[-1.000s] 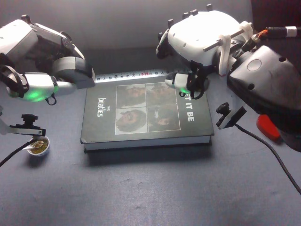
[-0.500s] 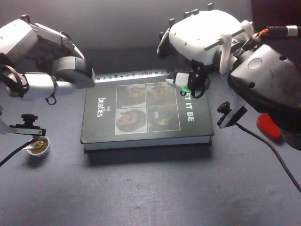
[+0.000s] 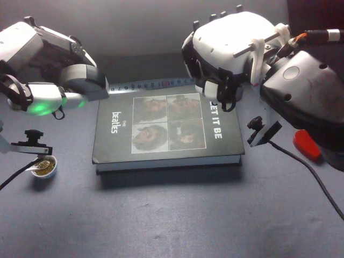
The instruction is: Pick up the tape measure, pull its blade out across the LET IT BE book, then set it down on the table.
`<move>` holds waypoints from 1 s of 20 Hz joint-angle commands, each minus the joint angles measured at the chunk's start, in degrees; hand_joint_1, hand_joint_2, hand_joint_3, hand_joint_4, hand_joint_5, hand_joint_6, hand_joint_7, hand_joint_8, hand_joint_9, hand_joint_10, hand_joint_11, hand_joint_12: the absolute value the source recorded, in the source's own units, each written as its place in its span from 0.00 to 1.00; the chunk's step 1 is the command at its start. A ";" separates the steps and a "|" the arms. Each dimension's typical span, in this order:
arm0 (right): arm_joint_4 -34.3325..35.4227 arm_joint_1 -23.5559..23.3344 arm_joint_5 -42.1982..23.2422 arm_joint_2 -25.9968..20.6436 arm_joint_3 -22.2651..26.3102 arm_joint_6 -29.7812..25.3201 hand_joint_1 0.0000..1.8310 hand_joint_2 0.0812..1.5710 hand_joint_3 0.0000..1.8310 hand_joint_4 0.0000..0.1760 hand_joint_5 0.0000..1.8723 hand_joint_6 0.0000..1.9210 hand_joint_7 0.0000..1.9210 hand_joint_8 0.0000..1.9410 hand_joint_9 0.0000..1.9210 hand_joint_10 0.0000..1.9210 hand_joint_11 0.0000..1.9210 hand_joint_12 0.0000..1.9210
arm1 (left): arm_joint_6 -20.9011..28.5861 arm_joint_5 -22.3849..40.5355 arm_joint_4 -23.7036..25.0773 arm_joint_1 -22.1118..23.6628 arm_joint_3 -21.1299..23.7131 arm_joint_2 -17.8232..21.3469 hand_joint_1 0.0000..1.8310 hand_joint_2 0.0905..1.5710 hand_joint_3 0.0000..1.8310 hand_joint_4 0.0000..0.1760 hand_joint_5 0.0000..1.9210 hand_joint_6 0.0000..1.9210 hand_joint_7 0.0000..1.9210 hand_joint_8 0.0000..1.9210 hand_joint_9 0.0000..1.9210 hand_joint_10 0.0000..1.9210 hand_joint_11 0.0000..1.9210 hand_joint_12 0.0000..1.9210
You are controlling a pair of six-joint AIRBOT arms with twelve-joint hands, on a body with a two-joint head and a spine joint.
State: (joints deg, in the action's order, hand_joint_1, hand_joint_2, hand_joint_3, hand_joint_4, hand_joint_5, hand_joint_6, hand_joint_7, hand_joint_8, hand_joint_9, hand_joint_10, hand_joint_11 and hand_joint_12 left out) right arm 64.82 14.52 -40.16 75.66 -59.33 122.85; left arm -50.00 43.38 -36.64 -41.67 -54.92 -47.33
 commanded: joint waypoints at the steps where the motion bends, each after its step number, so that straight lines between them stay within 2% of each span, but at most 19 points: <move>1: -3.60 -0.54 -3.52 -0.34 -0.14 -0.10 0.64 0.74 0.00 0.13 0.43 0.67 0.46 0.58 0.42 0.45 0.33 0.76 | 0.31 7.86 1.28 0.92 -0.09 0.43 0.76 0.66 0.00 0.00 0.55 0.38 0.60 0.37 0.50 0.57 0.45 0.47; 3: -3.61 -0.57 -3.49 -0.34 -0.13 -0.10 0.64 0.74 0.00 0.11 0.42 0.67 0.47 0.59 0.41 0.51 0.33 0.76 | 0.27 7.86 1.28 0.96 -0.08 0.45 0.76 0.66 0.00 0.00 0.55 0.37 0.60 0.38 0.50 0.57 0.45 0.47; 7: -3.62 -0.54 -3.49 -0.37 -0.12 -0.10 0.64 0.74 0.00 0.07 0.42 0.66 0.47 0.60 0.40 0.52 0.32 0.76 | 0.27 7.85 1.28 0.94 -0.03 0.47 0.76 0.66 0.00 0.00 0.56 0.36 0.60 0.38 0.50 0.57 0.45 0.47; 9: -3.64 -0.39 -3.49 -0.55 -0.09 -0.10 0.64 0.74 0.00 0.10 0.43 0.66 0.47 0.59 0.40 0.52 0.32 0.77 | 0.21 7.85 1.27 0.94 -0.01 0.53 0.76 0.66 0.00 0.00 0.56 0.36 0.60 0.38 0.50 0.57 0.44 0.47; 14: -3.66 0.41 -2.09 -2.98 0.83 -0.09 0.64 0.74 0.00 0.07 0.42 0.67 0.48 0.58 0.40 0.52 0.33 0.76 | 0.12 7.85 1.25 0.89 0.00 0.58 0.76 0.65 0.00 0.00 0.56 0.37 0.60 0.37 0.50 0.57 0.45 0.47; 20: -3.66 1.77 -2.38 -6.15 2.96 -0.21 0.64 0.74 0.00 0.11 0.43 0.66 0.47 0.58 0.41 0.52 0.32 0.76 | 0.05 7.86 1.25 0.96 0.00 0.53 0.76 0.65 0.00 0.00 0.57 0.35 0.60 0.37 0.50 0.57 0.44 0.48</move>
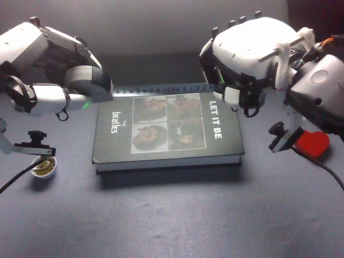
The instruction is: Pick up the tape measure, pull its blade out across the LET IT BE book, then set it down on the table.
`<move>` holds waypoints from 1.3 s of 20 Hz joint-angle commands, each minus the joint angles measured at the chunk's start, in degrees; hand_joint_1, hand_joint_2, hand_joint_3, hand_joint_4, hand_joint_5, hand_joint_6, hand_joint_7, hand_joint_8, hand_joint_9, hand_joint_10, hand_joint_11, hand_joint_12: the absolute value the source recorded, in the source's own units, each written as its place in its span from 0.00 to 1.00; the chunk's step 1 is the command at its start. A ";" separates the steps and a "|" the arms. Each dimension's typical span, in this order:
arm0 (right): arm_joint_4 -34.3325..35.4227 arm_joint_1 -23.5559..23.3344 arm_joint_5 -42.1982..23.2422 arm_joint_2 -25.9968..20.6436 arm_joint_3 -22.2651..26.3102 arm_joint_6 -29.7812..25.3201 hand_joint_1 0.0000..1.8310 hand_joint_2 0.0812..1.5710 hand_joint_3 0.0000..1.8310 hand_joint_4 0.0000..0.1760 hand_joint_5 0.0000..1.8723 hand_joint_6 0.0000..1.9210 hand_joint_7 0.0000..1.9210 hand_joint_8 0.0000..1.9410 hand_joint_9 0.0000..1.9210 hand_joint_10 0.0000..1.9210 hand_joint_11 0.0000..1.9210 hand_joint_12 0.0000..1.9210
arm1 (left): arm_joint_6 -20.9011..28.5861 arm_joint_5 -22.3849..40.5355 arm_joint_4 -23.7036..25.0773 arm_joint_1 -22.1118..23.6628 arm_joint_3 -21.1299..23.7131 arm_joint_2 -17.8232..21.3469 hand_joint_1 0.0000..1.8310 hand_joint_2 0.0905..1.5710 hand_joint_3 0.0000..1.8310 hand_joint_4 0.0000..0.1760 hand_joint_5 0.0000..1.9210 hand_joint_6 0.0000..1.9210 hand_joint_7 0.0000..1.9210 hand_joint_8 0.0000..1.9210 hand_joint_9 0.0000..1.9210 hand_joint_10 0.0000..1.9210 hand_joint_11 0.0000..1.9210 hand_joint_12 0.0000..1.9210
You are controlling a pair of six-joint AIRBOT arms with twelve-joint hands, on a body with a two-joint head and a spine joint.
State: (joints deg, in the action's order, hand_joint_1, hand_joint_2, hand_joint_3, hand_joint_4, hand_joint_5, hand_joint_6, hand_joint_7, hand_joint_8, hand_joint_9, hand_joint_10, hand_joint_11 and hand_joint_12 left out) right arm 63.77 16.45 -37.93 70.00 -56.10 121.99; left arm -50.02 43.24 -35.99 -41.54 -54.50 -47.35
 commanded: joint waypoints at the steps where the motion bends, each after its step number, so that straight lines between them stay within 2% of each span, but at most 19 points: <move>1: -2.62 0.15 -4.86 -0.89 0.14 0.64 0.64 0.74 0.00 0.08 0.42 0.66 0.48 0.58 0.41 0.53 0.32 0.77 | 0.07 8.08 0.58 0.83 -0.42 0.55 0.76 0.65 0.00 0.00 0.57 0.35 0.60 0.37 0.50 0.57 0.45 0.48; 7: -2.61 0.63 -5.27 -2.74 0.92 0.48 0.65 0.74 0.00 0.00 0.42 0.67 0.49 0.56 0.41 0.52 0.33 0.76 | -0.05 8.22 0.54 0.99 -0.42 0.62 0.76 0.66 0.00 0.00 0.56 0.37 0.61 0.37 0.49 0.58 0.44 0.49; 26: -5.76 1.90 -0.48 -10.27 1.26 -1.75 0.64 0.75 0.00 0.00 0.39 0.70 0.48 0.59 0.40 0.54 0.33 0.77 | -0.06 9.32 -0.59 1.04 -0.25 0.76 0.76 0.66 0.00 0.00 0.55 0.37 0.62 0.36 0.49 0.58 0.44 0.49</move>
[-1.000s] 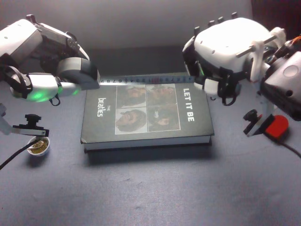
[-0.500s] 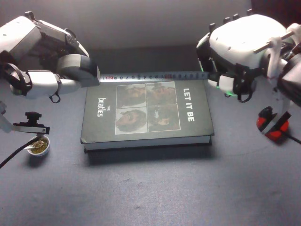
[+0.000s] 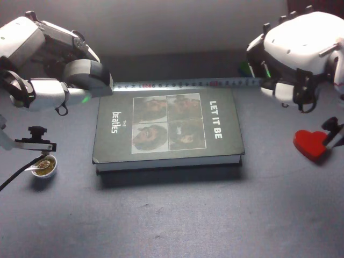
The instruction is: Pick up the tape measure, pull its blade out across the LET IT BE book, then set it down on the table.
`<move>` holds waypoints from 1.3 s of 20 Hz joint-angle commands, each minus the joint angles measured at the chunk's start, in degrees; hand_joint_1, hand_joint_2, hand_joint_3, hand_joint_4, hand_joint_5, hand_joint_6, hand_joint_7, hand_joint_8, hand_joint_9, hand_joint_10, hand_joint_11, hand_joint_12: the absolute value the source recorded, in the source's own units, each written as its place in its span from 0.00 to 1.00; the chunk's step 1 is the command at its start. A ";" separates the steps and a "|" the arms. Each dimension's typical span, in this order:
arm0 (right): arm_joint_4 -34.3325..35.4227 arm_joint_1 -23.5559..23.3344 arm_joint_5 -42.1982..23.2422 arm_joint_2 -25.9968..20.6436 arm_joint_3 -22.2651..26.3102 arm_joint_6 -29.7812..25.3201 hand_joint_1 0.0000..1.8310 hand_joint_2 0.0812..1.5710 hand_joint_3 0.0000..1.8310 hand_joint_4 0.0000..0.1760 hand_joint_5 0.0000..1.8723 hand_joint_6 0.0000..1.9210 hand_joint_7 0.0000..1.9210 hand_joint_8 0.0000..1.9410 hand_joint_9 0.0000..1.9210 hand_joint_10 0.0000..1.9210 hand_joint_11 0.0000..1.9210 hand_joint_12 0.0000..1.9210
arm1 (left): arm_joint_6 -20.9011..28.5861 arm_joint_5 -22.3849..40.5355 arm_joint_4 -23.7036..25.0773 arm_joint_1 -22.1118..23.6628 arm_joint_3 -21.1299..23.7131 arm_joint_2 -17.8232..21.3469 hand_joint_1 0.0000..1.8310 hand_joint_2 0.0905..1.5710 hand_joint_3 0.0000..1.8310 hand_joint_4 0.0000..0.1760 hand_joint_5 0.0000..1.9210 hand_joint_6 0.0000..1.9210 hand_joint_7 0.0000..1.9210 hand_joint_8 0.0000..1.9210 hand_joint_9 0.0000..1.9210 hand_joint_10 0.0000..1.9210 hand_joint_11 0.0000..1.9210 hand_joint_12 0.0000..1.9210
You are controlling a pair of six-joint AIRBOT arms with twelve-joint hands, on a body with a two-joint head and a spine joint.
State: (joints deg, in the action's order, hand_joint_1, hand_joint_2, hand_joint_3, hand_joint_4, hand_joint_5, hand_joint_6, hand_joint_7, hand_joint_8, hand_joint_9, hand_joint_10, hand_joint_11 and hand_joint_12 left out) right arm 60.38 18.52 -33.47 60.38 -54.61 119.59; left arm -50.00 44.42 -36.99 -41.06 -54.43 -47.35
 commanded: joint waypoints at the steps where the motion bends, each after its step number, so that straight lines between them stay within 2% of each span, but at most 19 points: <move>1: -2.59 -0.06 -4.73 -1.04 -0.23 0.50 0.64 0.75 0.00 0.00 0.39 0.70 0.48 0.59 0.40 0.54 0.33 0.77 | -0.08 8.14 0.38 0.46 -0.27 0.82 0.76 0.66 0.00 0.00 0.55 0.37 0.62 0.36 0.49 0.58 0.44 0.49; 26: -6.99 -0.02 -0.43 -7.43 -0.24 -1.08 0.64 0.75 0.00 0.00 0.39 0.70 0.48 0.59 0.40 0.54 0.33 0.77 | -0.14 8.13 -0.05 0.14 -0.02 1.06 0.76 0.65 0.00 0.00 0.56 0.36 0.62 0.36 0.49 0.58 0.44 0.48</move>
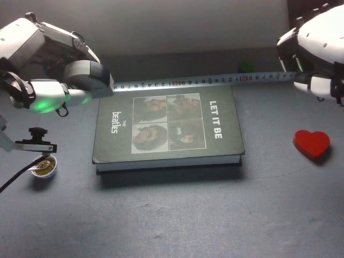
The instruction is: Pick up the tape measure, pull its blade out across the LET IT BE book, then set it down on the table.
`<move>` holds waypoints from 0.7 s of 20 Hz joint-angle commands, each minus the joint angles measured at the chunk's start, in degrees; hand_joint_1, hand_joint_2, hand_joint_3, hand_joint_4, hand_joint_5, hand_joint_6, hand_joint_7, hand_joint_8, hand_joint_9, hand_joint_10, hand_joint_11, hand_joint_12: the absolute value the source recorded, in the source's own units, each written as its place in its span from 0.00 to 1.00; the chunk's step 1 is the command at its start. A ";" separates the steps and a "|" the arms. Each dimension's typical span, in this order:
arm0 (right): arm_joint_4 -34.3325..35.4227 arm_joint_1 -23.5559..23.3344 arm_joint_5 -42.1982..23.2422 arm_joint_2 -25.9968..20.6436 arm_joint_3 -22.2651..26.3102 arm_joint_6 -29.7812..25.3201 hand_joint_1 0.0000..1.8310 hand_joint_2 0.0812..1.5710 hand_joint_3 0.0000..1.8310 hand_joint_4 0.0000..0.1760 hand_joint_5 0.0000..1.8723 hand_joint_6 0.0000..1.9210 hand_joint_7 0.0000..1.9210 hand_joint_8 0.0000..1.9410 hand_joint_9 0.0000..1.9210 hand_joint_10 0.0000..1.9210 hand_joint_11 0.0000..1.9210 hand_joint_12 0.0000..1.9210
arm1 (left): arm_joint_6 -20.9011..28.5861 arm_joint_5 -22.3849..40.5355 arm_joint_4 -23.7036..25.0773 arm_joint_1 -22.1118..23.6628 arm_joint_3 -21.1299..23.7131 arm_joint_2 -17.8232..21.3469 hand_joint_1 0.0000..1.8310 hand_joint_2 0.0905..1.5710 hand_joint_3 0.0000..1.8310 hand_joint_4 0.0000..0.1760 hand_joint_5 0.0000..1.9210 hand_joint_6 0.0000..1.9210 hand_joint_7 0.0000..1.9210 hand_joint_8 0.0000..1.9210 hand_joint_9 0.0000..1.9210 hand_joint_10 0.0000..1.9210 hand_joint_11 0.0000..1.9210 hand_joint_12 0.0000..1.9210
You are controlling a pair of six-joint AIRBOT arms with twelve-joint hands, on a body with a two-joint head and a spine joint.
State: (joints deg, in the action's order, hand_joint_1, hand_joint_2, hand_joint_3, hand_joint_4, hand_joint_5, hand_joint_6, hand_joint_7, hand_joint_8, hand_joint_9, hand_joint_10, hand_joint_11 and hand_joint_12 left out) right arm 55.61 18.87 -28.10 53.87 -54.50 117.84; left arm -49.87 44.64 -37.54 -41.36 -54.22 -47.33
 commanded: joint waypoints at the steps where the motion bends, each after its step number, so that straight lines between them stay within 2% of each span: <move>1: -2.31 -0.35 -5.80 -1.13 -0.35 0.65 0.64 0.75 0.00 0.00 0.39 0.70 0.48 0.59 0.40 0.54 0.33 0.77 | -0.27 7.92 0.40 0.44 -0.24 1.05 0.76 0.65 0.00 0.00 0.56 0.36 0.62 0.36 0.49 0.58 0.44 0.48; 14: -3.81 0.15 -4.70 -2.60 -0.94 -0.24 0.65 0.75 0.00 0.00 0.39 0.69 0.49 0.58 0.41 0.54 0.34 0.77 | -0.43 7.91 0.24 0.29 -0.03 1.09 0.76 0.65 0.00 0.00 0.55 0.36 0.61 0.36 0.50 0.58 0.46 0.49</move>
State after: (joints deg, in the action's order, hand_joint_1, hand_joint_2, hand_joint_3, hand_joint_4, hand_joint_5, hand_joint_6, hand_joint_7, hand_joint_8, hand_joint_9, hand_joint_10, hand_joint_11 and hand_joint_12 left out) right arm 53.84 19.42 -26.94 52.34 -54.83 116.79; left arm -50.00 44.60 -37.78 -41.36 -54.08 -46.98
